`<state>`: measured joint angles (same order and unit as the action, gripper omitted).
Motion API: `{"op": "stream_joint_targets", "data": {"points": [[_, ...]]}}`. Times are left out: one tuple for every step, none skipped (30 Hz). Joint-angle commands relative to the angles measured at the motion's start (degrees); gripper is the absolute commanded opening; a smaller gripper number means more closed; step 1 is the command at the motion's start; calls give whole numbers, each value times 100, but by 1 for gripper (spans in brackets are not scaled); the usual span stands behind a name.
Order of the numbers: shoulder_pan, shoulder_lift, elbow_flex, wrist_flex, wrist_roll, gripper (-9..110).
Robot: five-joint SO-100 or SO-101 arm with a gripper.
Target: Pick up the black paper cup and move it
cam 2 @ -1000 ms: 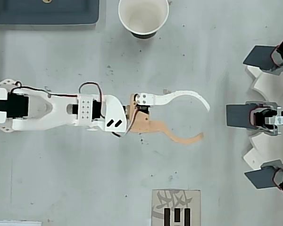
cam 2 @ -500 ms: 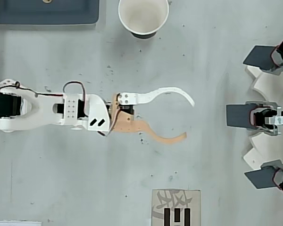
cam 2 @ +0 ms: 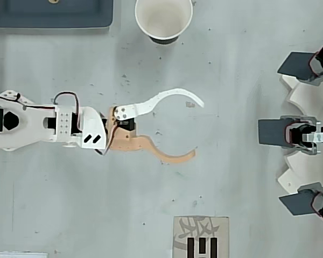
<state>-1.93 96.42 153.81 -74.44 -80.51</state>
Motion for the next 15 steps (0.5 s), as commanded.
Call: {"op": "stream_joint_targets", "data": {"points": [[44,369,97,-246,88,24],[44,431,167,-246,105,25],[44,492,237,-246,132,25],[35,527,299,-290,158,26],[35,562,378,-343,167,27],[35,615,457,-369,167,28],[26,686,536,-369,167,28],[26,756,606,-369,167,29],[26,800,677,-422,167,30],[18,844,738,-483,158,30],[9,888,782,-527,123,31],[0,932,817,-571,114,32],[-18,949,853,-650,105,33],[-62,967,879,-721,105,34],[-97,984,923,-782,105,34]]}}
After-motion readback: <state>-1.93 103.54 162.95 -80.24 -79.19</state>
